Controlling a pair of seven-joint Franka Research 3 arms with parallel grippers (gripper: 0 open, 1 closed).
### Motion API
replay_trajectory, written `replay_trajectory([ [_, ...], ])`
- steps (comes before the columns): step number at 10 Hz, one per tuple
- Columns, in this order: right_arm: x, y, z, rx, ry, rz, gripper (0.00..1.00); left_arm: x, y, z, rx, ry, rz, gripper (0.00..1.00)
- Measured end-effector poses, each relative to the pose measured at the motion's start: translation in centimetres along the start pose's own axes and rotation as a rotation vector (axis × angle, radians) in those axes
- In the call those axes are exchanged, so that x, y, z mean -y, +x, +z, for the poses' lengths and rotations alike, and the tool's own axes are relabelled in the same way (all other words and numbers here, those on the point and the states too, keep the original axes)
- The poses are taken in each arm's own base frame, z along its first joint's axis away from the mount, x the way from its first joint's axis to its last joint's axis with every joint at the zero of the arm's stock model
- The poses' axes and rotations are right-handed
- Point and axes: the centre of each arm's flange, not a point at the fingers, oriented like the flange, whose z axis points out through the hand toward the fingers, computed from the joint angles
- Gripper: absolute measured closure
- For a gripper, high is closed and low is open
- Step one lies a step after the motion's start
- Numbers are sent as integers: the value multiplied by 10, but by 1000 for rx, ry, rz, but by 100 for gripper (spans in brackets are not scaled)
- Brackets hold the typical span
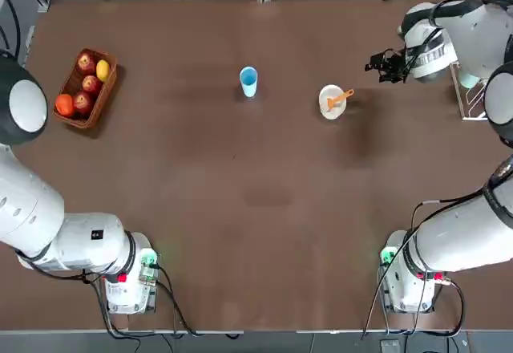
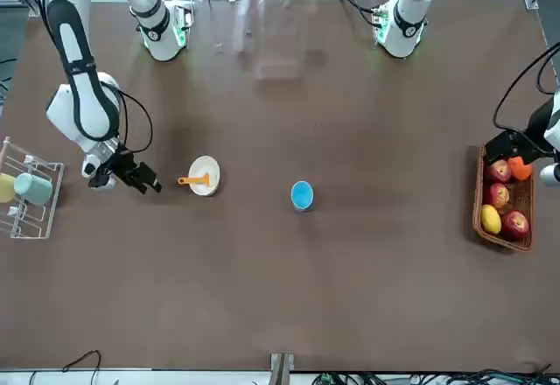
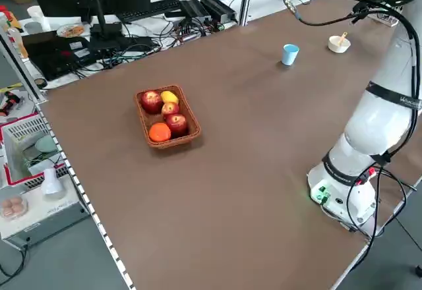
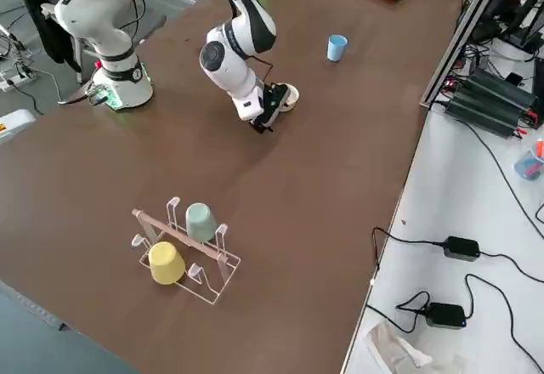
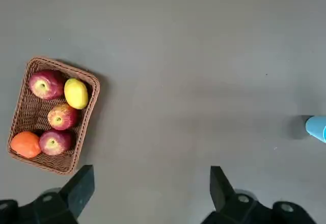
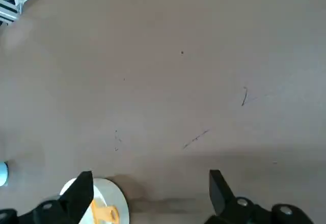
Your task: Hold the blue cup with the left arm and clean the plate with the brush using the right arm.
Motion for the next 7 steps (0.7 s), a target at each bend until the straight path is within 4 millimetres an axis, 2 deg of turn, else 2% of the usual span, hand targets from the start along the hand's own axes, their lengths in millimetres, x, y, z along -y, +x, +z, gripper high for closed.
replay_trajectory([
  [7,19,21,-31,39,-110,-15,0,0,0,0,0,0,0,0],
])
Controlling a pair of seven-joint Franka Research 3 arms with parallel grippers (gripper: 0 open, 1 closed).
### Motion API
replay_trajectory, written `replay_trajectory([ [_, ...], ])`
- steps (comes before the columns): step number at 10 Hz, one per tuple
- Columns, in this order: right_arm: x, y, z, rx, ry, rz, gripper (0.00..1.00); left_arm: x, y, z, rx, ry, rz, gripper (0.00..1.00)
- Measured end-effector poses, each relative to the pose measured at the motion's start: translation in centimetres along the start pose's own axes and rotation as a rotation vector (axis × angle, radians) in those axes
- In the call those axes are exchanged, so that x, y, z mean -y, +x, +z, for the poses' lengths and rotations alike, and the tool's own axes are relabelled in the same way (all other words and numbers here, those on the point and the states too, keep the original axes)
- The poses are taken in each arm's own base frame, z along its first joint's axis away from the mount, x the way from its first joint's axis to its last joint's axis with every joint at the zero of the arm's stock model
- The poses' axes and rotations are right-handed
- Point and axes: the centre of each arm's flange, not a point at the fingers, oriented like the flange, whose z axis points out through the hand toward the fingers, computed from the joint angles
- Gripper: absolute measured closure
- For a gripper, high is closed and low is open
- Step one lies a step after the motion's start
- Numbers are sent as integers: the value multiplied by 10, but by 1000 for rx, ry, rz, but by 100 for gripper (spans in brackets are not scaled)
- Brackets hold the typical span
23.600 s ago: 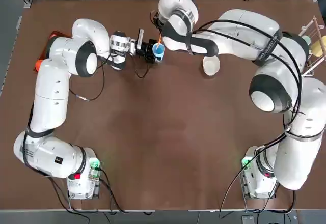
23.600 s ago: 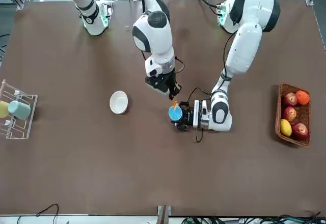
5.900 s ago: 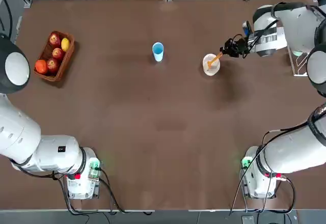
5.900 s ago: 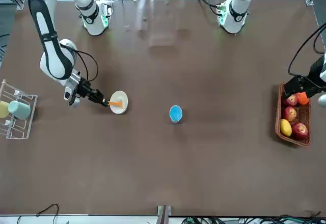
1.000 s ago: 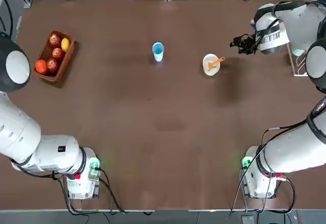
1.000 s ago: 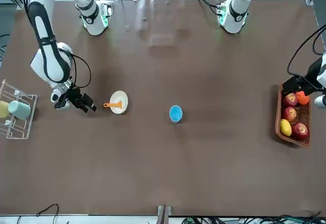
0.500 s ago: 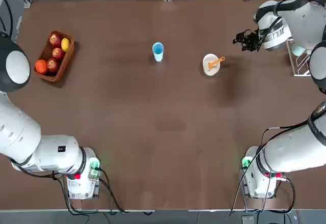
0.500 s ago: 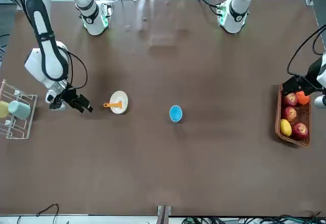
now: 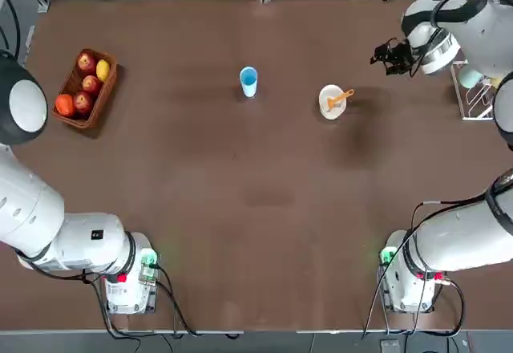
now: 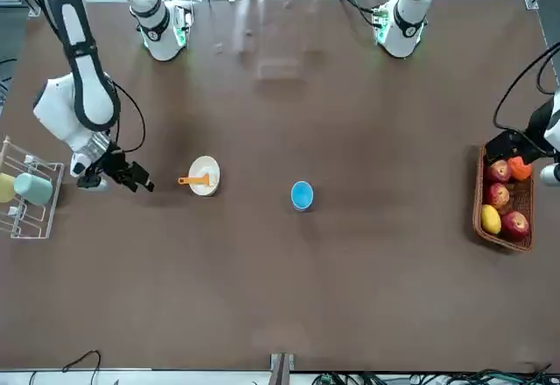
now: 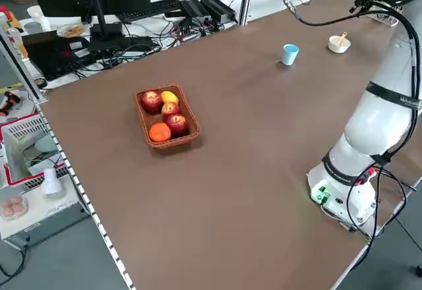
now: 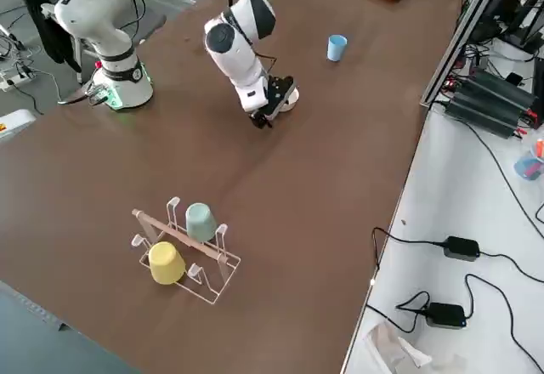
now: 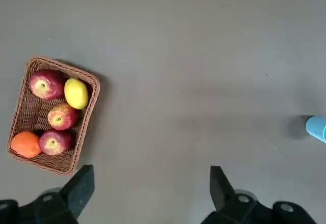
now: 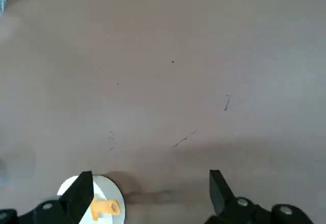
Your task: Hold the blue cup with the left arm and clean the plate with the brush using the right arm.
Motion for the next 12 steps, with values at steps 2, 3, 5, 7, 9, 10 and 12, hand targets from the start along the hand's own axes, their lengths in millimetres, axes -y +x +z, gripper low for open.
replay_trajectory([
  [2,4,8,-13,15,-42,-8,0,0,0,0,0,0,0,0],
  [3,4,12,-19,22,-57,-12,0,0,0,0,0,0,0,0],
  [5,8,23,-30,54,-93,-10,0,0,0,0,2,0,0,0],
  [7,15,37,-45,96,-137,-11,0,6,-2,0,14,1,-10,0],
  [9,22,46,-66,117,-184,-29,0,11,-1,-5,6,1,-18,0],
  [10,24,50,-79,130,-207,-36,0,11,-2,-6,8,1,-17,0],
  [12,32,58,-110,195,-266,-59,0,9,-3,-6,19,1,-14,0],
])
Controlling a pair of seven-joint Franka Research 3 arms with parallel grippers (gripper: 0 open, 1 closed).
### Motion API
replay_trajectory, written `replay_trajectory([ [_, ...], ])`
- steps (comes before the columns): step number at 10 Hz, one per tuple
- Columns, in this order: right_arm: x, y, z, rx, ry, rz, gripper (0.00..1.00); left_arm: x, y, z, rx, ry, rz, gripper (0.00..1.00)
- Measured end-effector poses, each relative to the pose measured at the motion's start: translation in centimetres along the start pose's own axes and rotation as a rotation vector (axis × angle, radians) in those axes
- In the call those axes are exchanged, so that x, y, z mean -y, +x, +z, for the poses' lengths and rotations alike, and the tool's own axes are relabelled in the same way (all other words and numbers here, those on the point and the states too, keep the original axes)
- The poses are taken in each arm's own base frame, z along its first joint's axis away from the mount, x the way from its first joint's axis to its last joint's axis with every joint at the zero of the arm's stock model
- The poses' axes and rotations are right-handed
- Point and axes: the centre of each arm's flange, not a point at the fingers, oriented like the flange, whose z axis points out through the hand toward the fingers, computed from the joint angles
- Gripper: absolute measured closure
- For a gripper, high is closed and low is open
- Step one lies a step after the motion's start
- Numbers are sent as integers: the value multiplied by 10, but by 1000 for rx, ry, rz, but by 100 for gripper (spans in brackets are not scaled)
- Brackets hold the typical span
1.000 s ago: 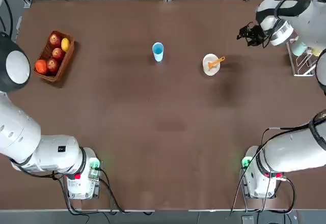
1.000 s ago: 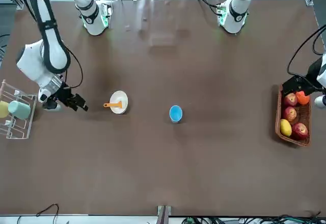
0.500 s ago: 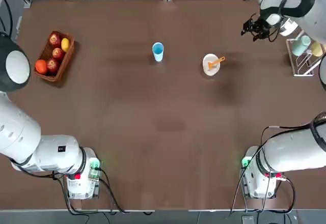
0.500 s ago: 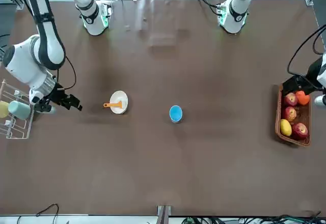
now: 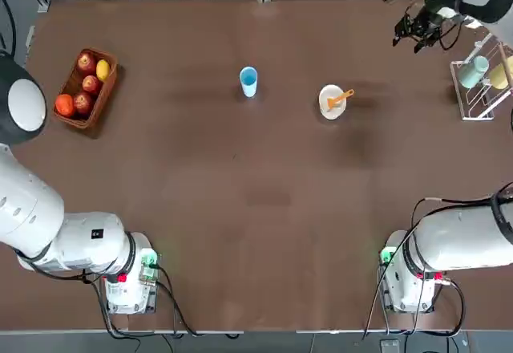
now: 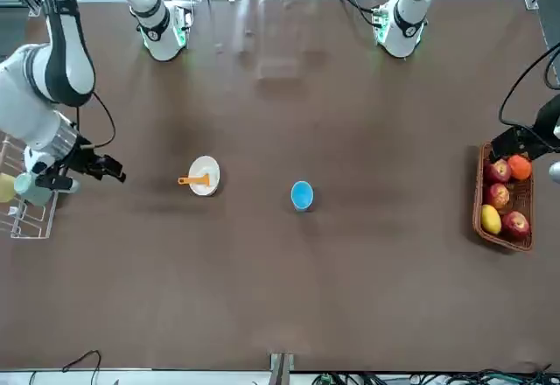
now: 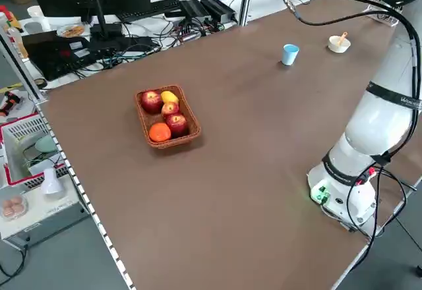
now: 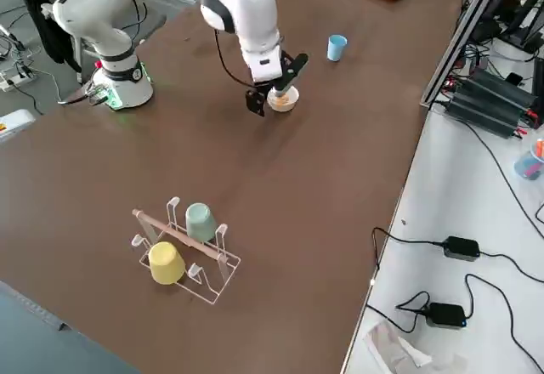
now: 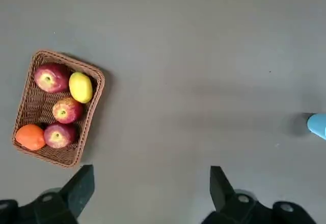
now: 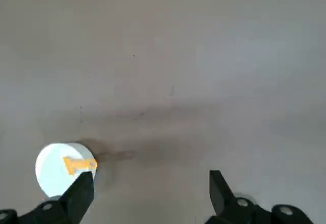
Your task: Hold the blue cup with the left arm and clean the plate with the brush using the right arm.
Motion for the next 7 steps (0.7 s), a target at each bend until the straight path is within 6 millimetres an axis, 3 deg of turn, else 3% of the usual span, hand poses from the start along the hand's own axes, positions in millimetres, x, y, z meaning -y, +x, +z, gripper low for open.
replay_trajectory([
  [5,7,0,-72,-41,-66,4,0,-10,-1,0,2,-2,17,0],
  [7,14,-1,-111,-17,-84,2,0,-11,-1,0,2,-2,19,0],
])
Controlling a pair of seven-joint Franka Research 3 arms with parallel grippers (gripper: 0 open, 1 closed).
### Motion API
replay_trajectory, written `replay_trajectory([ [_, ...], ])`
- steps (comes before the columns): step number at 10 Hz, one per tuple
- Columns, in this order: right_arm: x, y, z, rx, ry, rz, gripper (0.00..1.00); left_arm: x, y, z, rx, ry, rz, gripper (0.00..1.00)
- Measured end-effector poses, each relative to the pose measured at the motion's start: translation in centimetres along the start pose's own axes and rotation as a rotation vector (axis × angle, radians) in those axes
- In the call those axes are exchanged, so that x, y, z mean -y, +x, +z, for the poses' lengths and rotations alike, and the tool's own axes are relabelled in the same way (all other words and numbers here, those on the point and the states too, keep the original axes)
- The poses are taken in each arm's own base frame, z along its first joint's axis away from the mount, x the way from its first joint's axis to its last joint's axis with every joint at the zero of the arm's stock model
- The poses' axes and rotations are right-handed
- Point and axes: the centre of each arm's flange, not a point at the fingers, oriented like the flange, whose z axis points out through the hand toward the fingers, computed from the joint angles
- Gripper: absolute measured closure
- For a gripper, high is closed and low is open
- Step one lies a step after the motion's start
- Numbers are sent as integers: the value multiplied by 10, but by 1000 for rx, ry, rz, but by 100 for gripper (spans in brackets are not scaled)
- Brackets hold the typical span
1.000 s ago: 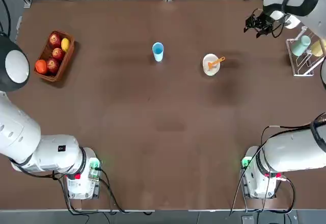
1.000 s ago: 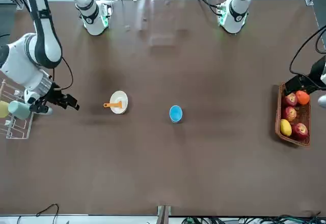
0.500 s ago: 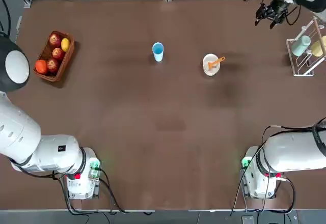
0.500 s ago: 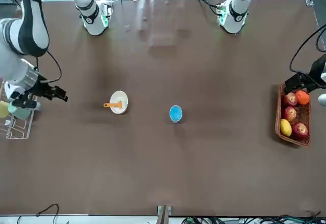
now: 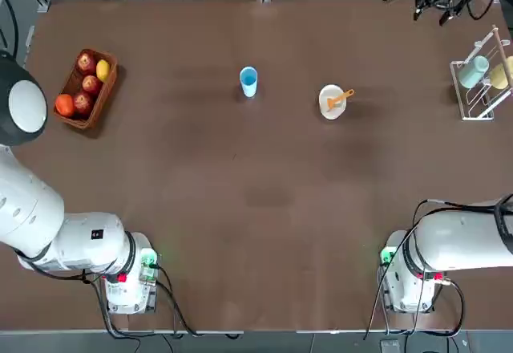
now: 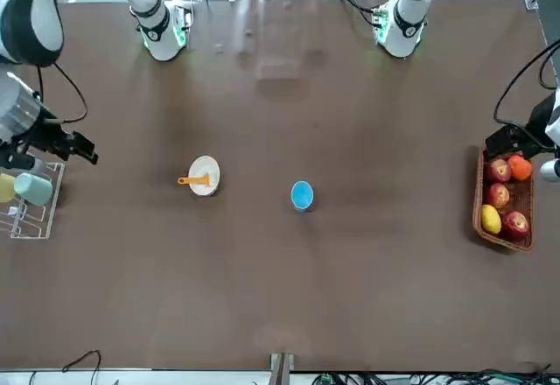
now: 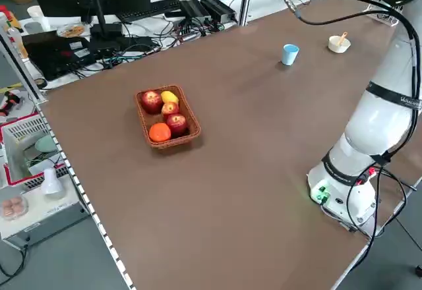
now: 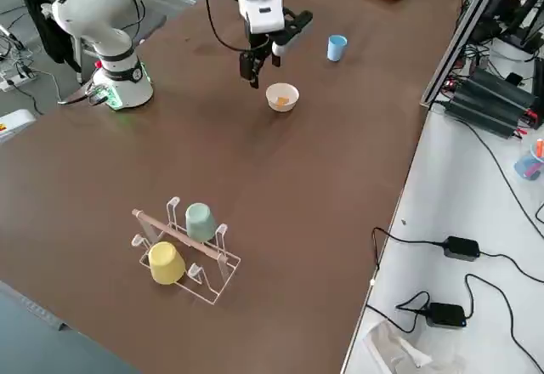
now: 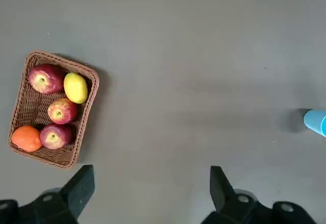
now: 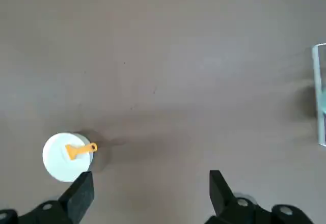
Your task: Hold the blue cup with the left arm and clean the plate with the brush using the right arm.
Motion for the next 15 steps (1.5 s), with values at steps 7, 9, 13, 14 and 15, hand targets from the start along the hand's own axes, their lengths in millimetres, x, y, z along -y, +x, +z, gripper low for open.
replay_trajectory([
  [7,12,-2,-134,-49,-24,-20,0,-9,-3,-7,-11,-3,17,0],
  [9,11,-7,-162,-67,-61,-24,0,-9,-3,-7,-10,-3,17,0],
  [13,9,-9,-184,-99,-76,-21,0,-11,-3,-6,-9,-3,19,0],
  [14,7,-8,-180,-82,-78,-17,0,-10,-3,-6,-8,-3,18,0],
  [15,5,-7,-173,-54,-80,-12,0,-10,-3,-6,-8,-3,17,0],
])
